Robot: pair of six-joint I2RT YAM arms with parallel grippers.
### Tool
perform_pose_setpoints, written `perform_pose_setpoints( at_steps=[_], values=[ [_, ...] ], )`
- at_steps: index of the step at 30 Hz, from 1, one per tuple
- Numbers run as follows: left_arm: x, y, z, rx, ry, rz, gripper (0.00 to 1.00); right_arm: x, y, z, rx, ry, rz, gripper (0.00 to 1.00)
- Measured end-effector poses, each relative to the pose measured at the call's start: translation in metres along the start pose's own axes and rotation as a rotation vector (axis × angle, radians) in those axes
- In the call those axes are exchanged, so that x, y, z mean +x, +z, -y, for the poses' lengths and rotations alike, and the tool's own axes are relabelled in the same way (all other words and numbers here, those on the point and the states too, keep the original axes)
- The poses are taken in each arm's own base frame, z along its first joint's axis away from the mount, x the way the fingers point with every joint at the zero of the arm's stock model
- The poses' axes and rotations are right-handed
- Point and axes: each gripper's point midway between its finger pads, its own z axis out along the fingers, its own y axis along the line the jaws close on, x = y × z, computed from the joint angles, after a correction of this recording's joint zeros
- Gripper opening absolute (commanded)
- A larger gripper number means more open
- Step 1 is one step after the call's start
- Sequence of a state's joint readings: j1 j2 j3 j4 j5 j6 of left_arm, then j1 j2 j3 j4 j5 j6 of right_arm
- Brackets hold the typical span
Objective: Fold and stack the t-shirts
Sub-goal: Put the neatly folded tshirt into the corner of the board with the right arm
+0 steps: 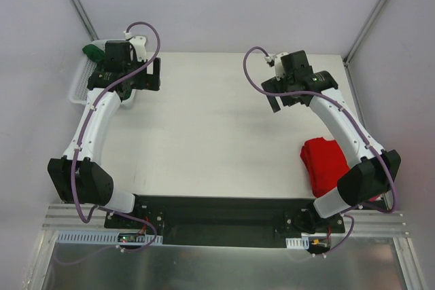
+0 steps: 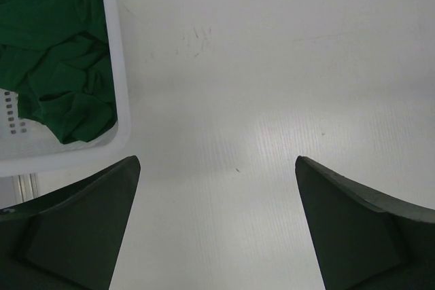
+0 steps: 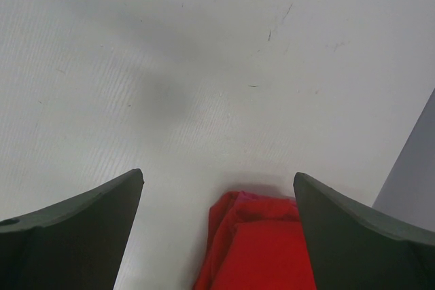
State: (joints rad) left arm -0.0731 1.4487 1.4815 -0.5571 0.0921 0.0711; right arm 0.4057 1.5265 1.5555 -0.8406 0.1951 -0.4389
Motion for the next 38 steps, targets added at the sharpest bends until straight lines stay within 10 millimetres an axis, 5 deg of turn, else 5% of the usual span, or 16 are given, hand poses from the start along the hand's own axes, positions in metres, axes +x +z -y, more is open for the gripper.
perform_pose_setpoints(
  at_steps=[38],
  values=[
    [-0.0043, 0.0014, 0.0042, -0.019, 0.048, 0.015, 0.99, 0.0027, 0.0006, -0.0091, -0.035, -0.029, -0.002, 0.96]
  ],
)
